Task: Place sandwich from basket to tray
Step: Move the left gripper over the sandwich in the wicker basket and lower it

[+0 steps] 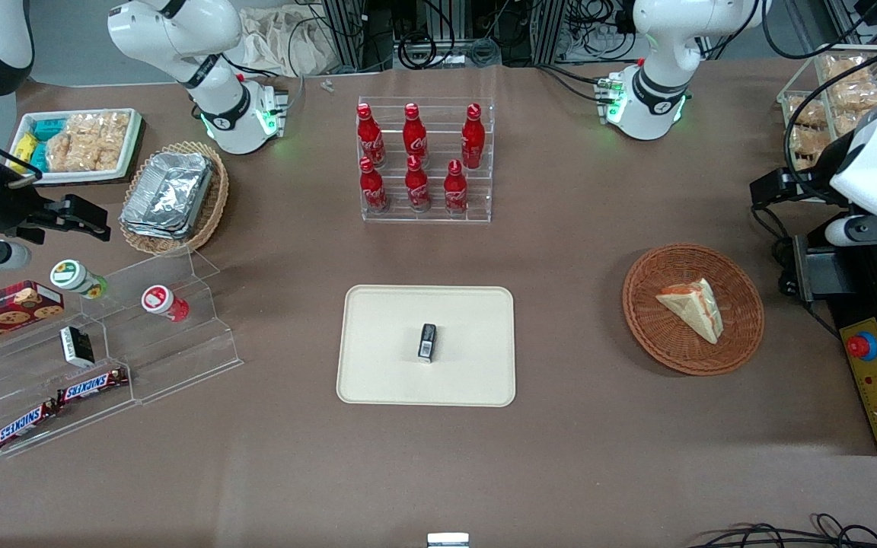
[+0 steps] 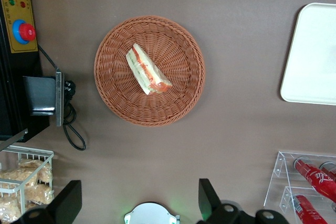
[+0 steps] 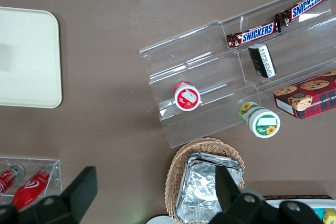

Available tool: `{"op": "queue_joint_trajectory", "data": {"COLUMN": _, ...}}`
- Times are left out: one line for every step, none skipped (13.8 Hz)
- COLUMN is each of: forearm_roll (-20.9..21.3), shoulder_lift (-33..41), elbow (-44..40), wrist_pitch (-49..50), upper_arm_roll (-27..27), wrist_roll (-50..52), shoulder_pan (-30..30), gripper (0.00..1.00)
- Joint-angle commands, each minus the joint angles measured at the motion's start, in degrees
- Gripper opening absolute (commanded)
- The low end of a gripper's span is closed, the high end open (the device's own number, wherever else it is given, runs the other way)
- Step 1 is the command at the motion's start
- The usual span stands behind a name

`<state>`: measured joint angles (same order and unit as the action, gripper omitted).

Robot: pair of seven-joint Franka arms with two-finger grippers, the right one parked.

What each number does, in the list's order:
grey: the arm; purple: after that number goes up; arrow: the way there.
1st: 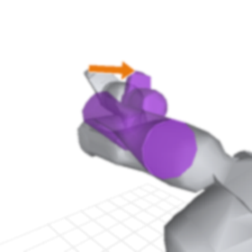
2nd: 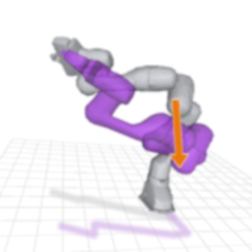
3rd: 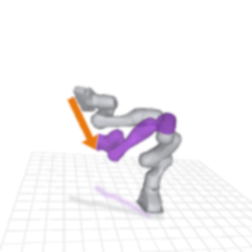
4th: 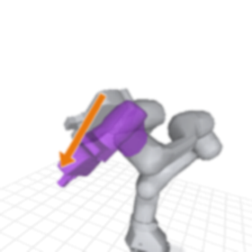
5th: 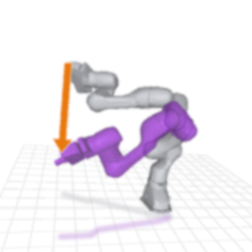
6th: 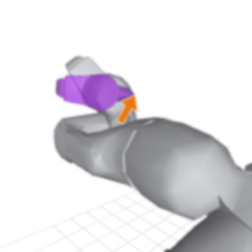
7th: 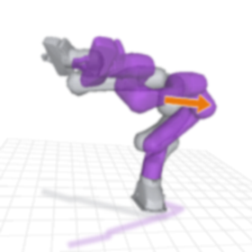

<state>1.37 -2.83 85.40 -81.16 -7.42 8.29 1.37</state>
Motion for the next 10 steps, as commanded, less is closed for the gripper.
{"op": "queue_joint_trajectory", "data": {"forearm_roll": 1.1, "shoulder_lift": 0.0, "elbow": -0.6, "wrist_pitch": 0.0, "upper_arm_roll": 0.2, "wrist_roll": -0.4, "shoulder_pan": -0.8, "gripper": 1.0}}
{"op": "queue_joint_trajectory", "data": {"forearm_roll": 1.2, "shoulder_lift": -0.3, "elbow": -0.8, "wrist_pitch": -0.1, "upper_arm_roll": 0.1, "wrist_roll": 0.0, "shoulder_pan": -0.8, "gripper": 1.0}}
{"op": "queue_joint_trajectory", "data": {"forearm_roll": 1.5, "shoulder_lift": -0.5, "elbow": -0.8, "wrist_pitch": -0.1, "upper_arm_roll": 0.1, "wrist_roll": 0.0, "shoulder_pan": -0.8, "gripper": 1.0}}
{"op": "queue_joint_trajectory", "data": {"forearm_roll": 2.1, "shoulder_lift": -1.4, "elbow": -0.6, "wrist_pitch": 0.0, "upper_arm_roll": 0.1, "wrist_roll": 1.1, "shoulder_pan": -0.8, "gripper": 1.0}}
{"op": "queue_joint_trajectory", "data": {"forearm_roll": 2.2, "shoulder_lift": -1.6, "elbow": -0.1, "wrist_pitch": 0.0, "upper_arm_roll": 0.2, "wrist_roll": 5.6, "shoulder_pan": -0.7, "gripper": 1.0}}
{"op": "queue_joint_trajectory", "data": {"forearm_roll": 2.2, "shoulder_lift": -2.2, "elbow": 0.4, "wrist_pitch": 0.0, "upper_arm_roll": 0.3, "wrist_roll": 12.5, "shoulder_pan": -0.6, "gripper": 1.0}}
{"op": "queue_joint_trajectory", "data": {"forearm_roll": 2.2, "shoulder_lift": -2.4, "elbow": 1.9, "wrist_pitch": 0.0, "upper_arm_roll": 0.3, "wrist_roll": 17.1, "shoulder_pan": -0.3, "gripper": 1.0}}
{"op": "queue_joint_trajectory", "data": {"forearm_roll": 2.3, "shoulder_lift": -2.4, "elbow": 4.1, "wrist_pitch": -1.3, "upper_arm_roll": 0.6, "wrist_roll": 18.7, "shoulder_pan": -0.1, "gripper": 1.0}}
{"op": "queue_joint_trajectory", "data": {"forearm_roll": 2.3, "shoulder_lift": -1.8, "elbow": 7.6, "wrist_pitch": -4.1, "upper_arm_roll": 0.6, "wrist_roll": 19.7, "shoulder_pan": 0.5, "gripper": 1.0}}
{"op": "queue_joint_trajectory", "data": {"forearm_roll": 2.3, "shoulder_lift": -1.0, "elbow": 11.7, "wrist_pitch": -7.7, "upper_arm_roll": 0.6, "wrist_roll": 21.6, "shoulder_pan": 2.0, "gripper": 1.0}}
